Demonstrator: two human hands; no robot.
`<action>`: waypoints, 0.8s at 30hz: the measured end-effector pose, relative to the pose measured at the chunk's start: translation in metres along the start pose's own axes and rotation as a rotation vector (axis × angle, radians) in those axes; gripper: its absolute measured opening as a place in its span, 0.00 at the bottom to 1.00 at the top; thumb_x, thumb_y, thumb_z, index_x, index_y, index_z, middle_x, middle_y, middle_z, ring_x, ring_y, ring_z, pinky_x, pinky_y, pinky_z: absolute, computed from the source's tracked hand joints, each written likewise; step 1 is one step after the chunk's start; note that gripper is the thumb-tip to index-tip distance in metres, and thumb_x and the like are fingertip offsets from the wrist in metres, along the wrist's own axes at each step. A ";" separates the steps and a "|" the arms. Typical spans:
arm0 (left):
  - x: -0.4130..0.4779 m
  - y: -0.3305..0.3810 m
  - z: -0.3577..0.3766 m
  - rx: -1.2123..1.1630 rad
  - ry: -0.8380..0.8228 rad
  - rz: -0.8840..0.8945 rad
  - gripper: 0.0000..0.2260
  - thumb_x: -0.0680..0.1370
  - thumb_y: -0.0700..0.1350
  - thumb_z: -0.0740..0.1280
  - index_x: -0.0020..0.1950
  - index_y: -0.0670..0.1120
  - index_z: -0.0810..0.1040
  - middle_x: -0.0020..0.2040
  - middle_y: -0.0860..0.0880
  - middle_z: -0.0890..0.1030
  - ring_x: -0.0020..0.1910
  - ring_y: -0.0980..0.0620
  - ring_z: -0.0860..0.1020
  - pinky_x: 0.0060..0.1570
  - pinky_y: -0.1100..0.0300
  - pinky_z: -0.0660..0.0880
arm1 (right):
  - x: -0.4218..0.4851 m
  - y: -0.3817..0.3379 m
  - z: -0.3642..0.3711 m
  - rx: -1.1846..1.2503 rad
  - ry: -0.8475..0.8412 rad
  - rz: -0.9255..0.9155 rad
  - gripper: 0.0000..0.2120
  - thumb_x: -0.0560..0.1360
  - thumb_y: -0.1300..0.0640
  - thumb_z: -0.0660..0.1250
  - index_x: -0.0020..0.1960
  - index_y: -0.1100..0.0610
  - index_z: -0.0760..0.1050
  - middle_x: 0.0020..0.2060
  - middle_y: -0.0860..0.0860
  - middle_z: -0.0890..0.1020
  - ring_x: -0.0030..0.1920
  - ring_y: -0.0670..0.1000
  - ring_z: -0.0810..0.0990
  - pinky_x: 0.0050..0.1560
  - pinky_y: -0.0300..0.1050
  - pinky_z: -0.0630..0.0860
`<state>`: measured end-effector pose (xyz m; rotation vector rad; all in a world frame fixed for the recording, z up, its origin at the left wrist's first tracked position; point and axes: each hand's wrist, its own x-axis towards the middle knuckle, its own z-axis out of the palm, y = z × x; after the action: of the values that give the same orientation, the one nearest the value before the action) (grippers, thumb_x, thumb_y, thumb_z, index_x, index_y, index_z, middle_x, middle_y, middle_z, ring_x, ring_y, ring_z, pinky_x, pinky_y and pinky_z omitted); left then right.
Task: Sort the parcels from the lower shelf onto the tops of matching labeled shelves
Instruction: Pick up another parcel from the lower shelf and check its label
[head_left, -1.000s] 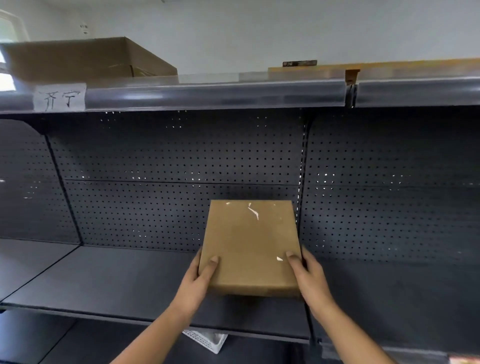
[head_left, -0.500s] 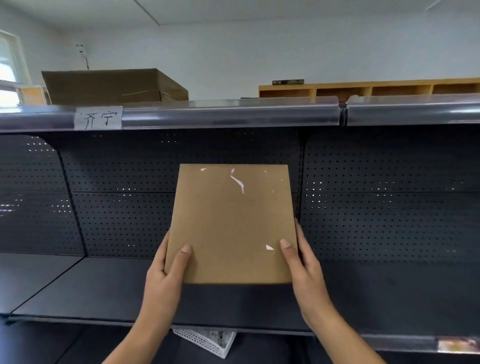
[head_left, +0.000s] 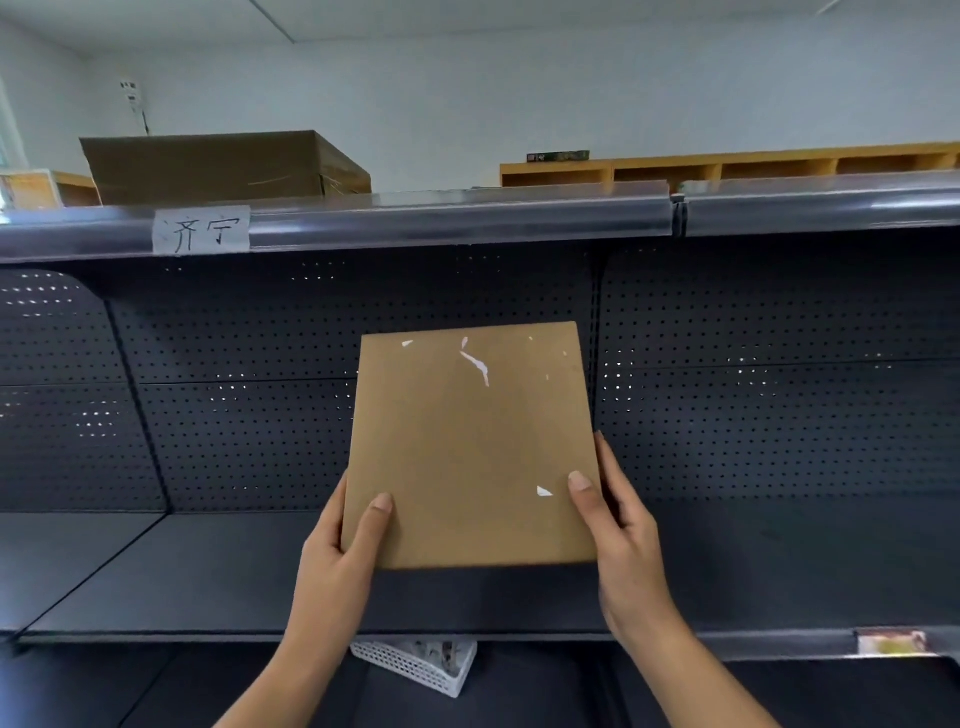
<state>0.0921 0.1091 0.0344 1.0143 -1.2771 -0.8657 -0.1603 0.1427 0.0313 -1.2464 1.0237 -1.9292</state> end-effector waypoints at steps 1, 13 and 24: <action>0.000 0.000 0.001 0.001 0.007 0.009 0.22 0.83 0.53 0.69 0.77 0.54 0.77 0.64 0.61 0.87 0.62 0.65 0.83 0.68 0.58 0.75 | 0.000 -0.002 0.000 0.010 0.007 -0.008 0.31 0.79 0.51 0.70 0.81 0.51 0.69 0.71 0.40 0.82 0.73 0.42 0.78 0.79 0.54 0.68; -0.046 0.031 0.067 0.139 -0.201 0.202 0.28 0.82 0.63 0.64 0.82 0.63 0.65 0.83 0.63 0.63 0.82 0.64 0.61 0.82 0.53 0.61 | -0.029 -0.021 0.016 -0.406 0.200 -0.220 0.44 0.70 0.42 0.78 0.82 0.42 0.64 0.80 0.40 0.66 0.80 0.39 0.63 0.79 0.49 0.66; -0.043 0.056 0.094 -0.053 -0.201 0.076 0.34 0.66 0.59 0.83 0.69 0.64 0.75 0.59 0.68 0.85 0.59 0.66 0.84 0.55 0.66 0.81 | -0.039 -0.026 -0.004 -0.202 -0.102 -0.352 0.25 0.81 0.62 0.68 0.73 0.41 0.77 0.72 0.45 0.80 0.74 0.51 0.77 0.73 0.48 0.74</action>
<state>-0.0081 0.1577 0.0734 0.8475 -1.4443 -0.9566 -0.1521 0.1885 0.0353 -1.7181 1.0189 -2.0296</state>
